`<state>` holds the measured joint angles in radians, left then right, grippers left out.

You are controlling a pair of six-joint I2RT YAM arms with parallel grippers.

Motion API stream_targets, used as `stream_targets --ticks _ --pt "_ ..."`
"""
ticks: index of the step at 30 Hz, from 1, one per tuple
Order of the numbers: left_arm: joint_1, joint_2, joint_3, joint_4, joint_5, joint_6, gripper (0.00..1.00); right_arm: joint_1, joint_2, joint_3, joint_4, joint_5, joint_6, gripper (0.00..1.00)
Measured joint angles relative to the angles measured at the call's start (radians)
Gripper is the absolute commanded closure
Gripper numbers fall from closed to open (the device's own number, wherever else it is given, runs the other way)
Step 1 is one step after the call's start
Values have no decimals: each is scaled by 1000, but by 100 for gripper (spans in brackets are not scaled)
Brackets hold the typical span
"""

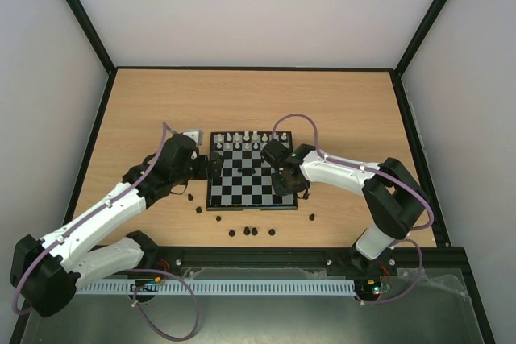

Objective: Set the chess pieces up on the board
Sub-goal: Place the chess piece on the chessboard, then pick up the chess piece from the chessboard.

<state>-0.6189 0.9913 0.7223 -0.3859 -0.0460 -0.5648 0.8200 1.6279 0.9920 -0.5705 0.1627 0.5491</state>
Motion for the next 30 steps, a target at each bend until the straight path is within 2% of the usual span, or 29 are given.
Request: stream_targets --ticks 7,12,15,19,23,25,28,30 --pt "0 6 0 0 -6 0 1 0 -64 13 0 0 -2 45" --pt "0 7 0 0 -11 0 1 0 -158 15 1 5 -1 14" --pt "0 5 1 0 -11 1 1 0 -194 16 3 14 -7 8" --pt "0 3 9 -2 -11 4 1 0 -200 39 2 29 -21 7" --pt "0 -4 17 6 -5 4 1 -15 -166 100 1 28 -45 13" --pt "0 -23 15 22 13 2 1 -32 -140 125 6 17 -63 23" --pt "-7 -66 -22 80 50 -11 1 -77 -81 162 14 -9 -88 44" --pt "-27 -88 -59 106 62 -24 1 -107 -35 187 14 -27 -101 45"
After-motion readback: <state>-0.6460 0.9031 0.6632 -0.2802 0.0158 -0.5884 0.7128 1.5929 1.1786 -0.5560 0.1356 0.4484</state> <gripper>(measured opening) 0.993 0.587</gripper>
